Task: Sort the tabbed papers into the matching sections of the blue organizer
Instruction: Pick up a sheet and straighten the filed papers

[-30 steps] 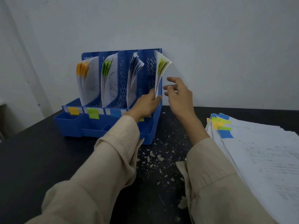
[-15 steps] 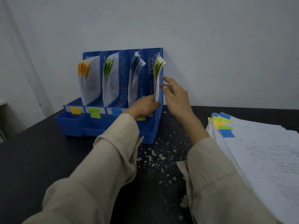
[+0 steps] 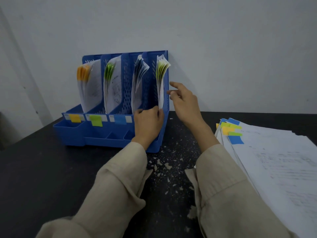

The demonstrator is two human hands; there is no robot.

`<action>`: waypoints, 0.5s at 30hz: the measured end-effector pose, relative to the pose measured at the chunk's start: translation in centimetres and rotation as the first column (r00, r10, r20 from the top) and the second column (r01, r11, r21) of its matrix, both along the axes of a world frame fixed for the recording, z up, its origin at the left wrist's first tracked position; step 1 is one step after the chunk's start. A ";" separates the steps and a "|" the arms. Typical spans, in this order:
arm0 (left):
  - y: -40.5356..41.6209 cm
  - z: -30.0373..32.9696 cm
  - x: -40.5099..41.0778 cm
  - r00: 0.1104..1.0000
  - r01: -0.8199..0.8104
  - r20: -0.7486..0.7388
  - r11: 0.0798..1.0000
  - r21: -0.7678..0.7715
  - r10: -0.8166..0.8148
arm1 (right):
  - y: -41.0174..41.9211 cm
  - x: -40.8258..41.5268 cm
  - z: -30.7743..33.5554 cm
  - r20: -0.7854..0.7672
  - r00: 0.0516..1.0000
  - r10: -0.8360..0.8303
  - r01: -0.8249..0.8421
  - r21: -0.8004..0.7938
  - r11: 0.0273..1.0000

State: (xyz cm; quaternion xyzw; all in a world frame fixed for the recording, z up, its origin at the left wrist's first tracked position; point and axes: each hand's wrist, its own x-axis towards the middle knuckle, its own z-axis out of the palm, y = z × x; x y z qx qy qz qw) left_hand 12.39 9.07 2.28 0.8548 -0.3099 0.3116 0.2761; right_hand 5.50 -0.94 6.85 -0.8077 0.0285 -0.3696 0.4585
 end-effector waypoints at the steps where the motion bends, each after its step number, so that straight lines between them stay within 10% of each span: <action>1: -0.1 -0.1 0.0 1.000 -0.009 0.006 1.000 0.003 0.009 | 0.1 0.0 0.0 -0.008 1.000 0.010 -0.010 -0.002 1.000; 15: 1.0 -0.2 0.7 0.988 0.150 -0.026 0.987 -0.063 -0.152 | 0.2 0.0 -0.3 -0.021 1.000 -0.004 0.003 -0.044 0.999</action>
